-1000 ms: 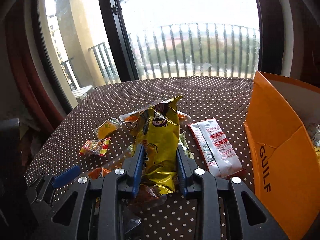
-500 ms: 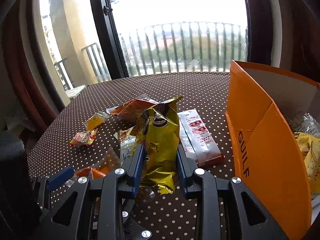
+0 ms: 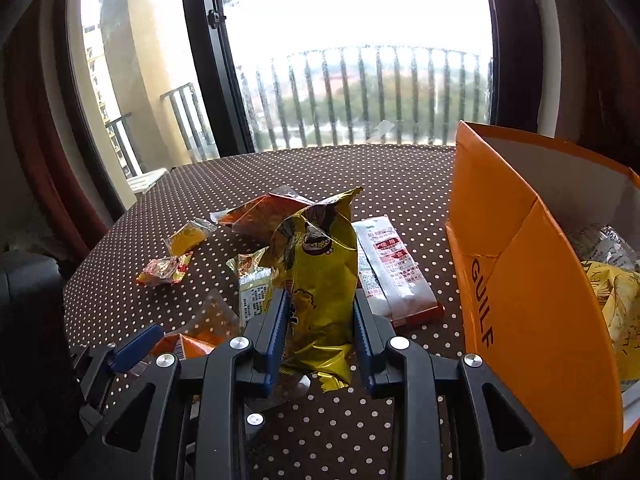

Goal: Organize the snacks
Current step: 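Grasp the orange triangular pack with the left tool while the right tool holds the yellow bag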

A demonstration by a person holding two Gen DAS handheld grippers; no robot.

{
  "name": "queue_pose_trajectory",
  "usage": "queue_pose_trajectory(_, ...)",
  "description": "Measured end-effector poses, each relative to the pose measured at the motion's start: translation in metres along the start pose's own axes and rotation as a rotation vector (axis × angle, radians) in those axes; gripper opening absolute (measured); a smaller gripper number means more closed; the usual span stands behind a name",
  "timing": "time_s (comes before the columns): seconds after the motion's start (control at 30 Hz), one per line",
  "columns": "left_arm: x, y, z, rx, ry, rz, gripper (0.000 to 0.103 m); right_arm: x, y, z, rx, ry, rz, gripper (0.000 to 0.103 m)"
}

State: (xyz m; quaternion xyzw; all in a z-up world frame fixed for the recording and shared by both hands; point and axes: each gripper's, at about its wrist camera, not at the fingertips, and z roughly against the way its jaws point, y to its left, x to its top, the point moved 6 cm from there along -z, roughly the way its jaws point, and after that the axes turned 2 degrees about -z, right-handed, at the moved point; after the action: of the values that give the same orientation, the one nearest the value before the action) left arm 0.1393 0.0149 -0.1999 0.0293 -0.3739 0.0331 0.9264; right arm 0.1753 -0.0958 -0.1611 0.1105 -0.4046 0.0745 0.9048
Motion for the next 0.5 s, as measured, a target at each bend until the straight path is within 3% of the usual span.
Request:
queue_pose_trajectory(0.3, -0.006, 0.003, 0.011, 0.024, -0.018, 0.020, 0.046, -0.005, 0.001, 0.003, 0.003, 0.011, -0.001, 0.034)
queue_pose_trajectory(0.5, -0.012, 0.006, 0.020, 0.021, -0.023, 0.061, 0.046, -0.008, 0.002, 0.007, 0.008, 0.018, -0.004, 0.034)
